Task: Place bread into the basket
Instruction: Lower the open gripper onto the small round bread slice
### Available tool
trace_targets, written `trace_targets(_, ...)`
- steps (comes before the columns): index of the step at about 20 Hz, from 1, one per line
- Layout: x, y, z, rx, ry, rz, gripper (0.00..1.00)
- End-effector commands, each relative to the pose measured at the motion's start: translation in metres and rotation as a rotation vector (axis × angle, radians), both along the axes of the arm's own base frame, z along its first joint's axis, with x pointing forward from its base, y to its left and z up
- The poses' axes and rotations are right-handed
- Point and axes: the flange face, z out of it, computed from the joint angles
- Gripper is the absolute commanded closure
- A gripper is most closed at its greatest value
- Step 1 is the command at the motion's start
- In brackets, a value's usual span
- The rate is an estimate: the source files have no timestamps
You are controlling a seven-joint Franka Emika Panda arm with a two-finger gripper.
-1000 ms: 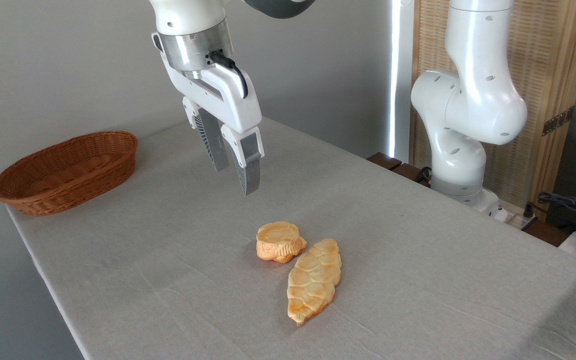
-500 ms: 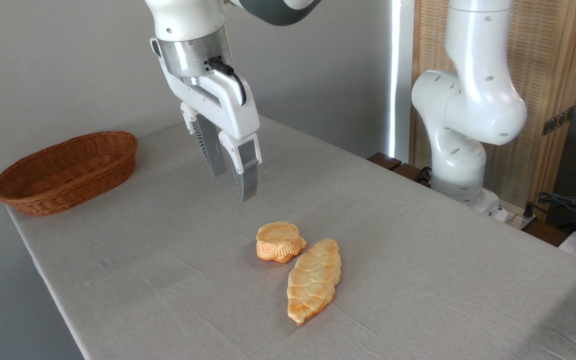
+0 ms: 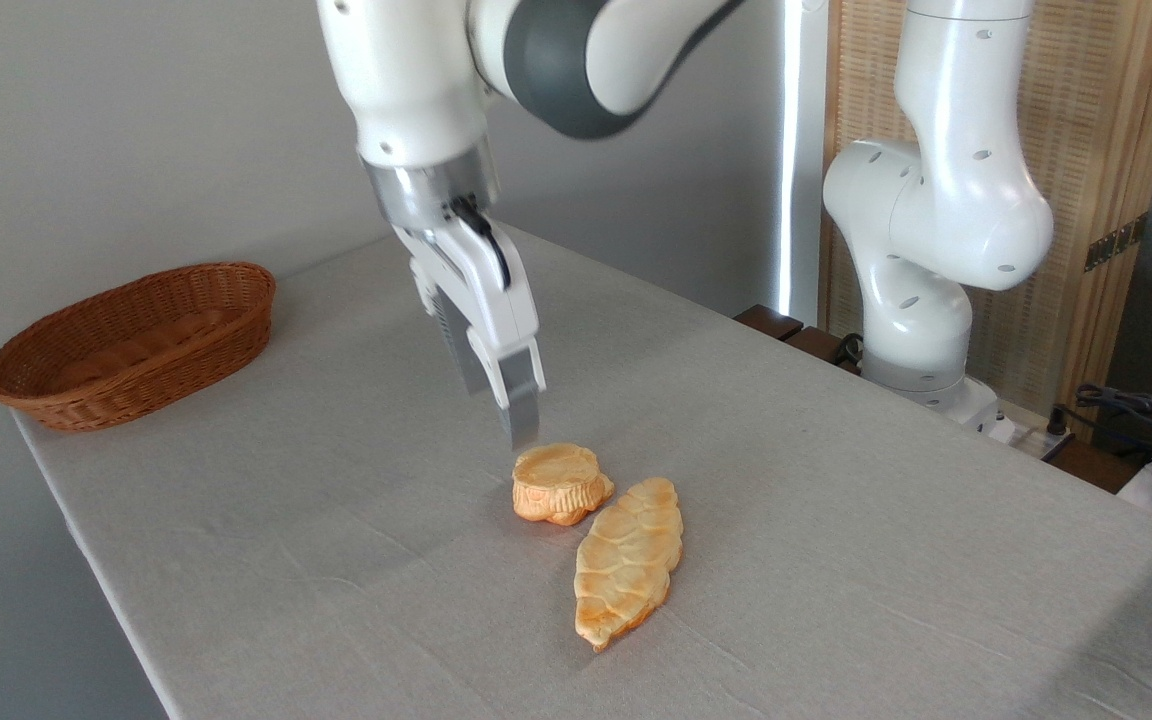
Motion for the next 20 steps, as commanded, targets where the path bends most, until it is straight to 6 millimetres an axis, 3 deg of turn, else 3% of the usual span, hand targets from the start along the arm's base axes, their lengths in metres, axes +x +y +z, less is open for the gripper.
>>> trace_targets(1, -0.019, 0.006, -0.032, 0.044, -0.030, -0.132, 0.00)
trace_targets(8, -0.020, 0.006, -0.041, 0.040, -0.034, -0.228, 0.00)
trace_targets(19, -0.015, 0.005, -0.072, 0.035, -0.042, -0.335, 0.00)
trace_targets(20, -0.015, 0.005, -0.073, 0.034, -0.041, -0.347, 0.09)
